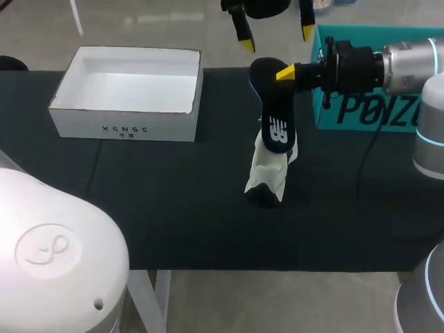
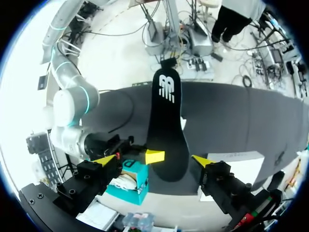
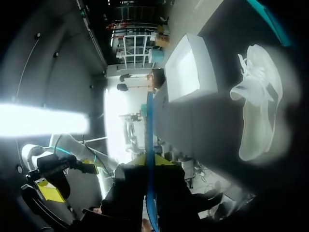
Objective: Take the shoe out of the shoebox, open the shoe tongue, remove and reinsert the insole, then place the shoe into the shoebox
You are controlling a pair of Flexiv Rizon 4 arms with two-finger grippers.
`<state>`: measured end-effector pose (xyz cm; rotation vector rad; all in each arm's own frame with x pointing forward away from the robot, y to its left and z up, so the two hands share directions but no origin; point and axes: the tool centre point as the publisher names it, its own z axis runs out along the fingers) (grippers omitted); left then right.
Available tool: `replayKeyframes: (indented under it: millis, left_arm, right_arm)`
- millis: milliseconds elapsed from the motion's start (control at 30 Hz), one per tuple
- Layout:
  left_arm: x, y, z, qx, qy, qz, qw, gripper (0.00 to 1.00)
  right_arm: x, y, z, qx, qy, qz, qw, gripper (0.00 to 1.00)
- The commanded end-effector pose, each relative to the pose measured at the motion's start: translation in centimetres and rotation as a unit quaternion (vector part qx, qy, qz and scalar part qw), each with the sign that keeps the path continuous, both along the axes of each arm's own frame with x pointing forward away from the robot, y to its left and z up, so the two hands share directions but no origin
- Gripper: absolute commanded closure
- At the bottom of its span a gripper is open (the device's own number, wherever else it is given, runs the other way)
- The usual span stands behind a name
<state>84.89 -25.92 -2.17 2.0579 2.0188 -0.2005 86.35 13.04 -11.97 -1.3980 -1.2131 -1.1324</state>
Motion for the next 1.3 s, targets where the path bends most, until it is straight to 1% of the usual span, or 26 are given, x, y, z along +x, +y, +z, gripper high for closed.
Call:
replayKeyframes:
  millis: [33, 167, 300, 467, 700, 800, 867, 1000, 1033, 1067, 1100, 1133, 1167, 1200, 1233, 1267, 1300]
  left_arm:
    - [0.3, -0.3, -0.1, 0.016, 0.009, -0.006, 1.000, 0.00]
    - [0.0, -0.2, -0.4, 0.049, 0.009, -0.010, 0.999, 0.00]
    - [-0.2, -0.3, -0.7, 0.050, 0.006, -0.013, 0.999, 0.00]
    - [-0.8, -0.4, -1.2, 0.049, 0.008, -0.016, 0.999, 0.00]
    - [-1.2, 0.1, -1.3, 0.048, 0.004, -0.010, 0.999, 0.00]
    - [-1.3, 0.2, -1.2, 0.039, -0.001, -0.008, 0.999, 0.00]
    - [-1.4, 0.3, -1.2, 0.021, -0.004, -0.008, 1.000, 0.00]
    - [-1.4, -0.1, -0.9, -0.057, -0.010, 0.003, 0.998, 0.00]
    - [-1.4, -0.3, -0.8, -0.089, -0.024, 0.005, 0.996, 0.00]
    - [-1.1, -0.5, -0.8, -0.135, -0.040, 0.016, 0.990, 0.00]
    - [-1.0, -0.6, -0.7, -0.176, -0.032, 0.031, 0.983, 0.00]
    - [-1.0, -0.6, -0.6, -0.221, -0.043, 0.032, 0.974, 0.00]
    - [-0.9, -0.6, -0.4, -0.274, -0.051, 0.046, 0.959, 0.00]
    - [-1.0, -0.5, -0.3, -0.305, -0.039, 0.059, 0.950, 0.00]
    - [-1.2, -0.4, -0.3, -0.349, -0.059, 0.058, 0.933, 0.00]
    - [-1.1, -0.2, -0.2, -0.386, -0.055, 0.083, 0.917, 0.00]
    - [-1.3, 0.1, -0.2, -0.405, -0.040, 0.089, 0.909, 0.00]
  right_arm:
    - [0.1, 0.3, -0.2, -0.003, 0.000, 0.001, 1.000, 1.00]
    - [-0.3, 0.1, -0.3, -0.004, 0.000, -0.001, 1.000, 1.00]
    - [-0.6, -0.2, -0.3, -0.004, 0.000, -0.002, 1.000, 1.00]
    - [-0.8, -0.3, -0.3, -0.003, 0.001, -0.003, 1.000, 1.00]
    - [-0.9, 0.0, -0.2, -0.004, 0.001, 0.006, 1.000, 1.00]
    - [-0.9, 0.1, -0.2, -0.004, 0.001, 0.008, 1.000, 1.00]
    - [-1.0, 0.1, -0.1, -0.004, 0.001, 0.010, 1.000, 1.00]
    - [-1.2, 0.1, -0.1, -0.004, 0.001, 0.010, 1.000, 1.00]
    - [-1.3, 0.1, -0.1, -0.004, 0.002, 0.010, 1.000, 1.00]
    - [-1.3, 0.1, 0.0, -0.005, 0.002, 0.009, 1.000, 1.00]
    - [-1.4, 0.0, 0.0, -0.005, 0.003, 0.009, 1.000, 1.00]
    - [-1.6, 0.0, 0.0, -0.005, 0.004, 0.008, 1.000, 1.00]
    - [-1.7, -0.1, 0.0, -0.006, 0.005, 0.006, 1.000, 1.00]
    - [-1.8, -0.2, 0.0, -0.007, 0.006, 0.005, 1.000, 1.00]
    - [-1.9, -0.3, -0.1, -0.008, 0.008, 0.003, 1.000, 1.00]
    - [-1.9, -0.4, -0.1, -0.009, 0.010, 0.002, 1.000, 1.00]
    - [-2.0, -0.5, -0.1, -0.009, 0.011, 0.001, 1.000, 1.00]
